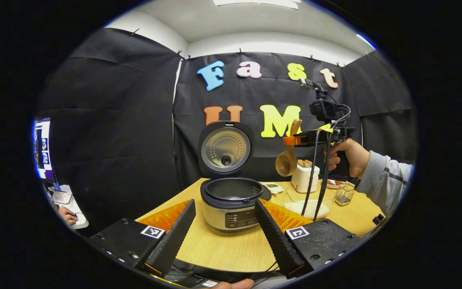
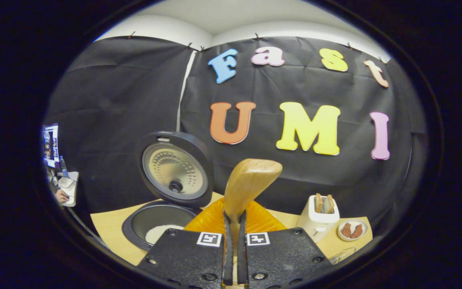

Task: Close the left gripper, press the button to open the rice cooker; take a wooden spoon from the chopstick holder with the right hand, scoop a spoonful of rice and pour it into the rice cooker, then put the wooden spoon back into the chopstick holder.

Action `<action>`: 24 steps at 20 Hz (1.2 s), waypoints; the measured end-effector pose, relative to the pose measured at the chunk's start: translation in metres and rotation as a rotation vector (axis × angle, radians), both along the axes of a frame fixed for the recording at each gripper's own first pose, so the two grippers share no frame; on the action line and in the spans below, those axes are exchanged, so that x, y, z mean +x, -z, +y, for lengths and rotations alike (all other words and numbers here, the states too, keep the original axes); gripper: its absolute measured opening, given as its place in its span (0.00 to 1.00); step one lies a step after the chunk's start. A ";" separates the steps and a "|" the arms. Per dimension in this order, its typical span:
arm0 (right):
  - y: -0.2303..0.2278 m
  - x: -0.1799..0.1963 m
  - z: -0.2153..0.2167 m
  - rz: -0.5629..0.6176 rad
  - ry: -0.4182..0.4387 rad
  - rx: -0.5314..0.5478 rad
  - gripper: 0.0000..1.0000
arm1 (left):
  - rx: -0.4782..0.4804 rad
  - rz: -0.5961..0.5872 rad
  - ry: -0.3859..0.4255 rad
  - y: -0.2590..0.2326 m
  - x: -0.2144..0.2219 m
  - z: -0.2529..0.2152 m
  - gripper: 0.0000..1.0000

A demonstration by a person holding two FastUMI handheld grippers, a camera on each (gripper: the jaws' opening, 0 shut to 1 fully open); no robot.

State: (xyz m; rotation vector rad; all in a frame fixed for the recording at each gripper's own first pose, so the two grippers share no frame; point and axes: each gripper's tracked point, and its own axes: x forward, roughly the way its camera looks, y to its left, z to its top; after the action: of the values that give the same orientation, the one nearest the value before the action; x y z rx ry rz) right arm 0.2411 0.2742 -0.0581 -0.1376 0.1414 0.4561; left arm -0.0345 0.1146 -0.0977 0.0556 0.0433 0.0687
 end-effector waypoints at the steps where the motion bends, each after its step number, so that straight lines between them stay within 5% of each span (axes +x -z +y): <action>1: -0.003 0.001 -0.018 0.000 0.020 0.002 0.10 | 0.000 -0.004 0.001 0.000 0.001 -0.002 0.94; 14: -0.018 0.020 -0.272 0.006 0.384 0.066 0.07 | -0.006 -0.007 0.079 0.002 0.030 -0.057 0.94; 24: 0.056 0.036 -0.349 0.080 0.506 0.094 0.11 | -0.015 -0.001 0.104 0.003 0.042 -0.083 0.94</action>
State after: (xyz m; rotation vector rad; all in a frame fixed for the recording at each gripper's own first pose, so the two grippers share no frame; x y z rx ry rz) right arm 0.2772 -0.0747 -0.1146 0.0115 0.2257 -0.0366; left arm 0.0076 0.0321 -0.1011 0.0424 0.0401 -0.0358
